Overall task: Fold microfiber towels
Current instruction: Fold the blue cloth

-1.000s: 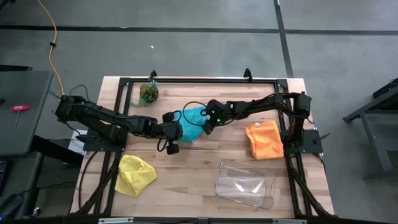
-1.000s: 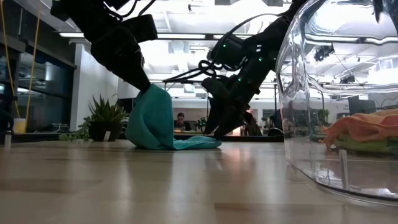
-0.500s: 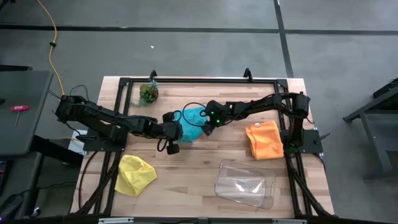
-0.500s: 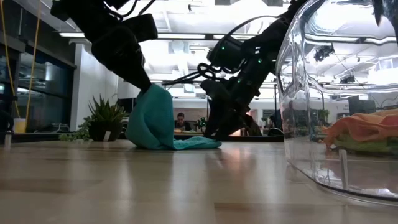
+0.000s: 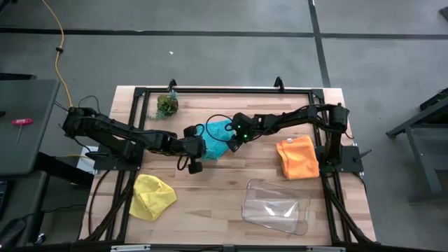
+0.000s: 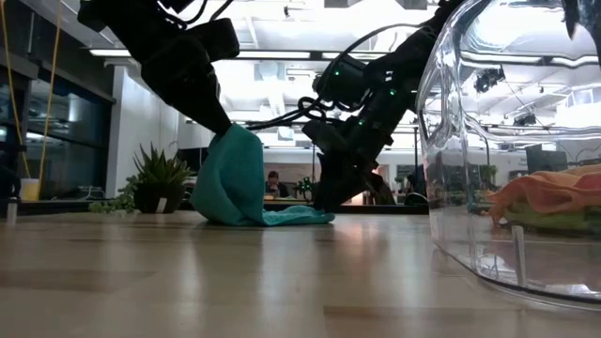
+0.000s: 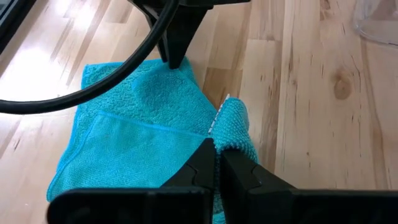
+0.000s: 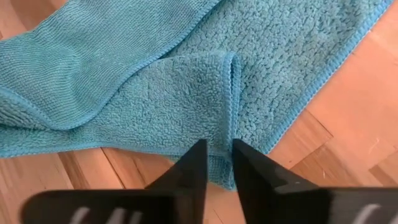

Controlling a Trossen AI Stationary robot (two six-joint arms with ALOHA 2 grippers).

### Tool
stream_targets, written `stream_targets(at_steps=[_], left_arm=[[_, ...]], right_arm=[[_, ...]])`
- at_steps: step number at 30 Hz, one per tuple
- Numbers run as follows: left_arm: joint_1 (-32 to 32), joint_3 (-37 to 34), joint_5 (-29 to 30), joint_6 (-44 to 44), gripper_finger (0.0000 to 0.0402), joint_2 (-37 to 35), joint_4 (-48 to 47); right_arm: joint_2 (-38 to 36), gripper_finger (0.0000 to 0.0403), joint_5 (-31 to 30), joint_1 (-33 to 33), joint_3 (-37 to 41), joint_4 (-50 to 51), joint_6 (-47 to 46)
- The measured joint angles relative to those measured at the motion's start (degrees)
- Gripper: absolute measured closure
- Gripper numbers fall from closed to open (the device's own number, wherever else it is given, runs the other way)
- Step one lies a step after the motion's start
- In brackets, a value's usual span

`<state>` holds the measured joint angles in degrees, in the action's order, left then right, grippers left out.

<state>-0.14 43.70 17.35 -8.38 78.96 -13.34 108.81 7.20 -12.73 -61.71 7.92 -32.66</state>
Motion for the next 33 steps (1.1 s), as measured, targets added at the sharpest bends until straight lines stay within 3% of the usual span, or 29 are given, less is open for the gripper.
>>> stream_targets(at_steps=[5,12,18,25,29,33], left_arm=[[0.0,0.0,0.0,0.0,0.0401,0.0,0.0],[1.3,0.8,3.7,-4.9,0.0385,0.0,-2.2],[2.5,5.8,2.9,-2.7,0.0314,0.0,-10.4],[-0.1,7.3,-0.3,-4.1,0.0213,0.1,-11.2],[-2.4,4.9,-1.7,-7.5,0.0176,1.9,-8.3],[-3.5,1.8,-1.5,-8.8,0.0164,4.5,-1.7]], right_arm=[[0.0,0.0396,0.0,0.0,0.0,0.0,0.1],[-1.2,0.0401,0.1,-0.1,0.0,2.4,1.1],[-8.4,0.0402,-2.1,0.1,0.1,11.9,6.6],[-16.4,0.0402,0.0,4.4,0.1,17.9,10.6],[-16.7,0.0403,1.5,9.3,1.1,20.1,10.7],[-16.3,0.0403,1.2,14.0,4.3,19.1,8.9]])
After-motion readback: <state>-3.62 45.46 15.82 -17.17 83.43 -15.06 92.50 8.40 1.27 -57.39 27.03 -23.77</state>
